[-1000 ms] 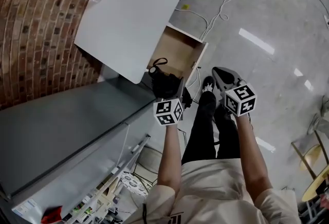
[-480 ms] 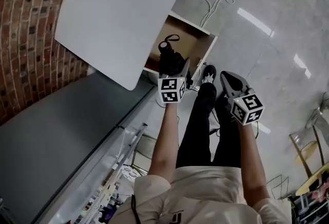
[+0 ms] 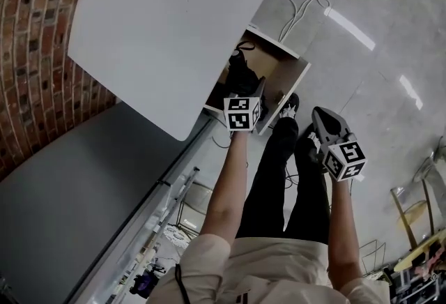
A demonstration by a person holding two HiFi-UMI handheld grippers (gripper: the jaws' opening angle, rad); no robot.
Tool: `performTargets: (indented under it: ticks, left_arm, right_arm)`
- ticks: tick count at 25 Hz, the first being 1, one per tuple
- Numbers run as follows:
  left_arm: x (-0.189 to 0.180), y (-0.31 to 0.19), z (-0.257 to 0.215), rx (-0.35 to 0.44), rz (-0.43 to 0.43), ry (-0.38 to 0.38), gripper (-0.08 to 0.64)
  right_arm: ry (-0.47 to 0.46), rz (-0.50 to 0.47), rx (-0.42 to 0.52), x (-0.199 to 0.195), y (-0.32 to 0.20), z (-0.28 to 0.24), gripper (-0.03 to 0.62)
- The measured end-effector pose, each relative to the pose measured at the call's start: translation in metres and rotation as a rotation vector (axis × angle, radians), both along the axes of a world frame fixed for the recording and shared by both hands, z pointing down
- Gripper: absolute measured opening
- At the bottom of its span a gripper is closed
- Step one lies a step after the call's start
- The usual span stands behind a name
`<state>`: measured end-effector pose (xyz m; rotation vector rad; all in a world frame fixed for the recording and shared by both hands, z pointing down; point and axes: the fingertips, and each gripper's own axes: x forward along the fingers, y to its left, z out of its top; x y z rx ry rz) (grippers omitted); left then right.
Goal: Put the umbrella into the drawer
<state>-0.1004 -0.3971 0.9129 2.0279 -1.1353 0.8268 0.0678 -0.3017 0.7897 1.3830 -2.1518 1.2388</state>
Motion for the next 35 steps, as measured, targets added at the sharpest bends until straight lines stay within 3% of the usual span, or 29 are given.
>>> performTargets:
  ticks: [4,10,16,27,31,35]
  left_arm:
    - [-0.001,-0.006,0.017,-0.042,-0.018,-0.005,0.278]
    - [-0.007,-0.011,0.041,-0.086,-0.004,-0.037,0.278]
    - [-0.007,-0.014,0.061,-0.129,0.016,-0.068,0.278]
    - [-0.001,-0.014,0.065,-0.131,0.034,-0.173,0.282]
    - [-0.006,-0.013,0.064,-0.134,-0.005,-0.216,0.296]
    - [-0.007,-0.016,0.062,-0.133,-0.061,-0.211,0.305]
  right_arm:
    - [-0.021,0.057,-0.018,0.0,-0.007,0.009,0.067]
    - [-0.025,-0.02,-0.019,-0.017,-0.017,0.008,0.067]
    - [-0.051,0.004,-0.036,-0.009,-0.02,0.017,0.067]
    - [-0.024,-0.068,-0.012,-0.007,-0.029,0.014,0.067]
    - [-0.016,-0.076,-0.014,-0.006,-0.022,0.011,0.067]
    - [-0.005,-0.07,-0.017,0.001,-0.012,0.013,0.067]
